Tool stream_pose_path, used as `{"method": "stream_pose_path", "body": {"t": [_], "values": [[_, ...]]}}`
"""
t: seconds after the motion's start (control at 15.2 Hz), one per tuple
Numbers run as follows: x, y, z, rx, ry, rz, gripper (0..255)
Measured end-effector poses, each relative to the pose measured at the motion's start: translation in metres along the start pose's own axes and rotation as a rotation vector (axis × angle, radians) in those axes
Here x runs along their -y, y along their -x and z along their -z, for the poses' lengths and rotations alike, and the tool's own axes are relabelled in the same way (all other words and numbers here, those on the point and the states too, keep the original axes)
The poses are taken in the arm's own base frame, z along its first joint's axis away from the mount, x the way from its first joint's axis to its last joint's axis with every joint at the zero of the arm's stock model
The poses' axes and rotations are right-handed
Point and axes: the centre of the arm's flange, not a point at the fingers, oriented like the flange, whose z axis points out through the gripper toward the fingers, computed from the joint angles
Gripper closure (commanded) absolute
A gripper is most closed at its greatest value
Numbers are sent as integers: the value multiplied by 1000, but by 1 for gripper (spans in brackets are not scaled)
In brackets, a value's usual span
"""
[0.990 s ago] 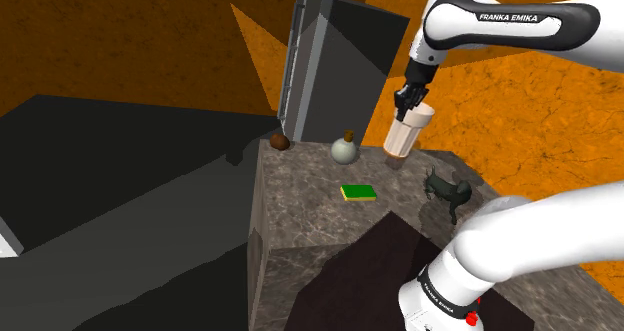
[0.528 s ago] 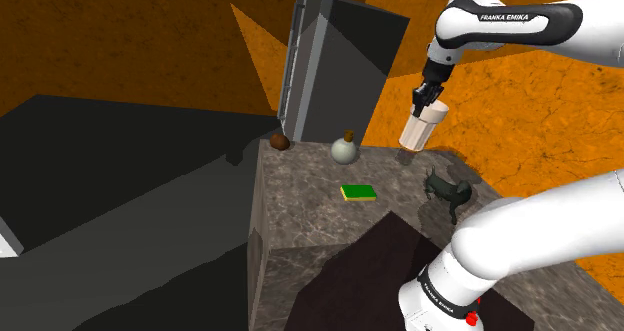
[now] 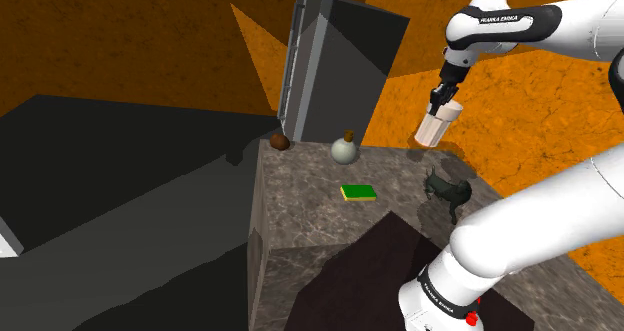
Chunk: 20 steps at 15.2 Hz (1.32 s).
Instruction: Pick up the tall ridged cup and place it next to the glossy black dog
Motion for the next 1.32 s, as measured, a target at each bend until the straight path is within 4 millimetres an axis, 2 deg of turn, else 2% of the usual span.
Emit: {"method": "stream_pose_path", "body": {"t": [0.07, 0.33, 1.32], "values": [[-15, 5, 0, 0, 0, 0, 255], [-71, -2, -4, 0, 1, -1, 255], [-263, 2, -20, 1, 3, -2, 255]]}}
